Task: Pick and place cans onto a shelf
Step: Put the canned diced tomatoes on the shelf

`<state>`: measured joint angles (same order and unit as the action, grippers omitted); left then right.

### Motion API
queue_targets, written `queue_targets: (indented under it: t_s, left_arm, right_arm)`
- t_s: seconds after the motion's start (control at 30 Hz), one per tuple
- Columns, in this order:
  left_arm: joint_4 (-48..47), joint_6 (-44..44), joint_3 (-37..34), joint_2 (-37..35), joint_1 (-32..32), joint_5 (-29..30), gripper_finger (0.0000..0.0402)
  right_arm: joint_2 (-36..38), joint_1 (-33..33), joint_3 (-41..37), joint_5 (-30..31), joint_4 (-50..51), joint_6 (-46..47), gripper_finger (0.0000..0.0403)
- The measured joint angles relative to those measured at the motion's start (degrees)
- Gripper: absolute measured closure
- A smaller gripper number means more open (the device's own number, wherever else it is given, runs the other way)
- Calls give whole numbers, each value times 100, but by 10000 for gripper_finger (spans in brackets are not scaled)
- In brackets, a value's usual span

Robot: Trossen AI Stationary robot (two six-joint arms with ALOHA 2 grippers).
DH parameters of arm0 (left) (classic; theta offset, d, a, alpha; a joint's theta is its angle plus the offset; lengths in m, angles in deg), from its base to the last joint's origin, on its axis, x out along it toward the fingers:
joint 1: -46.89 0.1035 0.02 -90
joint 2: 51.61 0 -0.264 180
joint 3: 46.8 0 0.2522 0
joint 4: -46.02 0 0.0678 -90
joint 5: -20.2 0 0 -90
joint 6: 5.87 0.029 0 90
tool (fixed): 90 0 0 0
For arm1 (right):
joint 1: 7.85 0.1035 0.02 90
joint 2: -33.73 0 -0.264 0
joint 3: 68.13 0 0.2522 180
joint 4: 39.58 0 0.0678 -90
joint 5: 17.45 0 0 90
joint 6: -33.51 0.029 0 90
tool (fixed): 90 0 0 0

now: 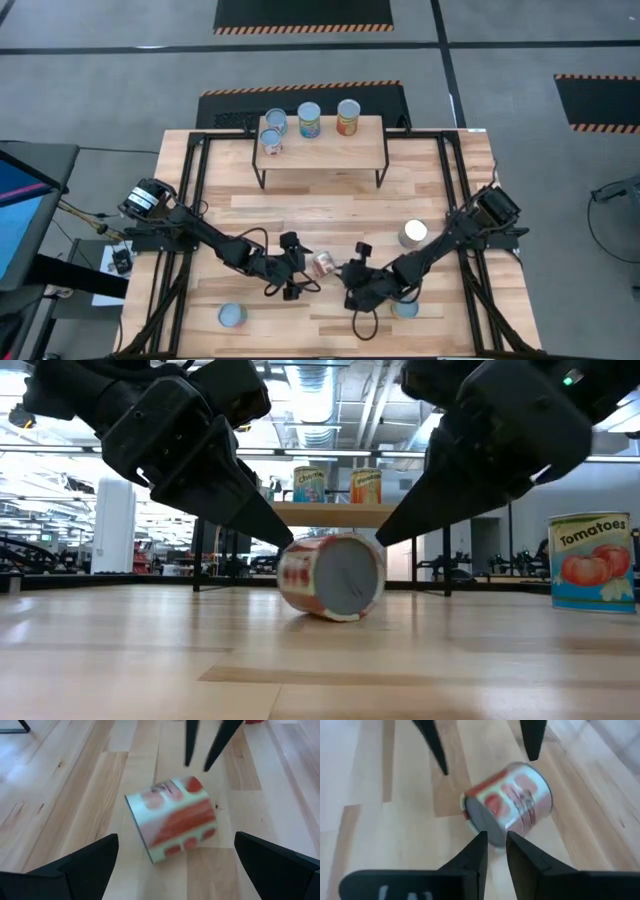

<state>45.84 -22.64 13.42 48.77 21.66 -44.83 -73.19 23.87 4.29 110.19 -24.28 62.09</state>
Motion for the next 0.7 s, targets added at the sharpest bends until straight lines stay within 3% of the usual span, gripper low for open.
queue_targets:
  t_s: [0.2, 0.37, 0.53, 0.7]
  left_arm:
    - [-22, -390, 0, -1, 0, -24, 13]
    - [-792, -1785, -2, -328, 27, -441, 13]
    - [-1658, -3172, -2, -759, -33, -771, 13]
    - [-1638, -3234, 2, -566, -167, -660, 13]
  right_arm:
    - [9, -28, 0, 2, 37, 256, 293]
    - [9, -171, 0, -120, -95, 1211, 241]
    - [8, -567, 0, -1689, -471, 2004, 168]
    - [-17, -958, 0, -2528, -1015, 1924, 111]
